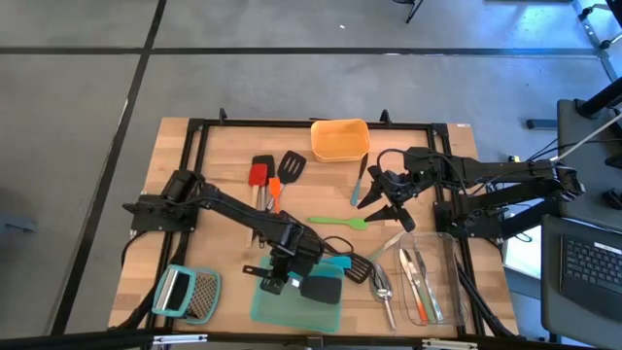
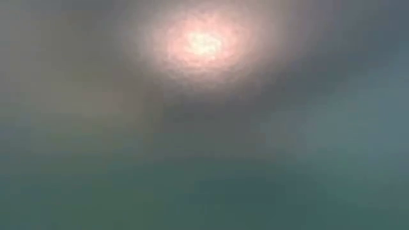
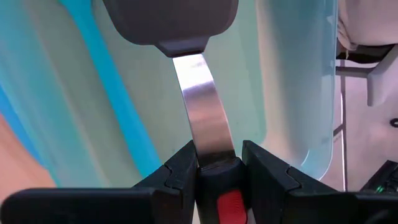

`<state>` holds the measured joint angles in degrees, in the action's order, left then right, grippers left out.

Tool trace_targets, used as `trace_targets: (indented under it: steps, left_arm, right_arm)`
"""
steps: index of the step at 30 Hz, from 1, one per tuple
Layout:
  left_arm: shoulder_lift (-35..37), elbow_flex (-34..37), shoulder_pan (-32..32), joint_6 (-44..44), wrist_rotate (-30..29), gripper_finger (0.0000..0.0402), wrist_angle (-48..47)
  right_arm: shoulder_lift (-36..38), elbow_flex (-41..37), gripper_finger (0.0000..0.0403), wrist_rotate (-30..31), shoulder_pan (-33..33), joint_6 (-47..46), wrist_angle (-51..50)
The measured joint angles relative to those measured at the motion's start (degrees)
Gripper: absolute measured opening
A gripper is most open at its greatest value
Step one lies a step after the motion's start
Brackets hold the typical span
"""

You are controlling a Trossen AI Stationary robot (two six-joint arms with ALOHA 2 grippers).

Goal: Pick & Place Kitchen Items
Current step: Put the black spatula into the blue bin

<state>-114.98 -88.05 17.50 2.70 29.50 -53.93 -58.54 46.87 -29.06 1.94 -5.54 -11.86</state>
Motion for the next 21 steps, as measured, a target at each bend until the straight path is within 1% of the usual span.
trace_targets:
  steps: [4, 5, 10, 13, 16, 21]
  left_arm:
    - [0.00, 0.00, 0.00, 0.36, -1.04, 0.0102, 0.07]
    - [0.00, 0.00, -0.02, 0.37, -1.05, 0.0109, 0.10]
    - [0.04, 0.00, -0.11, 0.47, -1.35, 0.0186, 0.26]
    - [0.07, 0.00, -0.37, 0.99, -1.33, 0.0213, 0.26]
    - [0.07, 0.00, -0.39, 1.25, -1.32, 0.0224, 0.28]
    - [2.12, 0.00, -0.17, 2.14, -1.33, 0.0222, 1.42]
  right_arm:
    - [0.00, 0.00, 0.0197, -0.07, -0.07, 0.00, -0.02]
    - [0.00, 0.00, 0.0197, -0.09, -0.07, 0.00, -0.04]
    - [0.00, 0.00, 0.0197, -0.09, -0.07, 0.00, -0.28]
    - [0.00, 0.00, 0.0197, -0.09, -0.07, -0.01, -0.44]
    - [0.00, 0.00, 0.0197, -0.09, -0.07, -0.02, -0.49]
    - [0.00, 0.00, 0.0197, -0.09, -0.07, -0.02, -1.07]
